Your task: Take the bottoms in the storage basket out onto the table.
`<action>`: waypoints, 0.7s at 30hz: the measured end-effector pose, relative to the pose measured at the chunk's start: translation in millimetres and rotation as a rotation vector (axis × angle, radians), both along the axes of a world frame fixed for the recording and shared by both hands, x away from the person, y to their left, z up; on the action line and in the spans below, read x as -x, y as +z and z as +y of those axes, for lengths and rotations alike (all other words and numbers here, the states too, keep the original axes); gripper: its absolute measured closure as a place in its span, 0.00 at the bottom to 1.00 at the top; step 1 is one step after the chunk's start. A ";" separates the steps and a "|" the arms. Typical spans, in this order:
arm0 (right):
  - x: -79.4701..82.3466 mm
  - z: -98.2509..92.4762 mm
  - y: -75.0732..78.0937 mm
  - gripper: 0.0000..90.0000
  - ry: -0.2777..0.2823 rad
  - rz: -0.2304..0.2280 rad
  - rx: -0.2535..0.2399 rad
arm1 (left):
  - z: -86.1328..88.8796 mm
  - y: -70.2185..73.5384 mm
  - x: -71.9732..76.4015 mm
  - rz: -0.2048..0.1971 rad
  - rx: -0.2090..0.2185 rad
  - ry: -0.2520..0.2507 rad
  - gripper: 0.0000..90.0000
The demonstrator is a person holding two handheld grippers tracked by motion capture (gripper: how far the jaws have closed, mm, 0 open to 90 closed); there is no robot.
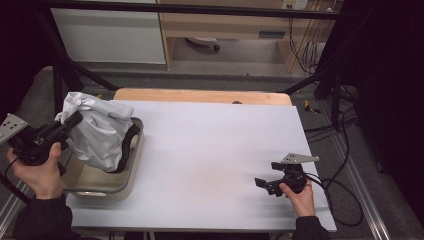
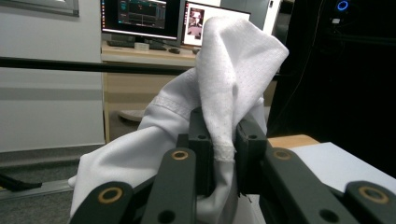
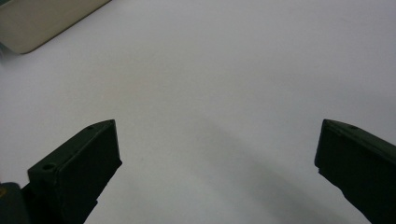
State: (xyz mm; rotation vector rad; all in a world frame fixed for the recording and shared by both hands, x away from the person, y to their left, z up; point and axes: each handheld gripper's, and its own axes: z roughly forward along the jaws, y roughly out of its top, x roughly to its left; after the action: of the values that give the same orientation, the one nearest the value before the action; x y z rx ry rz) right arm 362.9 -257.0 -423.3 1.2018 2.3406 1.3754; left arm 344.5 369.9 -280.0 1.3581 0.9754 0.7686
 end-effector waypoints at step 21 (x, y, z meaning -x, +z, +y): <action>0.0 0.1 0.0 0.01 -0.001 0.002 -0.001 | -6.2 5.7 -2.3 -0.045 0.035 -0.019 0.88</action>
State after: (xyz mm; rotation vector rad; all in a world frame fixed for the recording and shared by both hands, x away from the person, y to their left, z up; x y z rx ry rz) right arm 362.9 -256.9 -423.3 1.2046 2.3408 1.3755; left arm 346.8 363.8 -274.3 1.3132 0.9357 0.7616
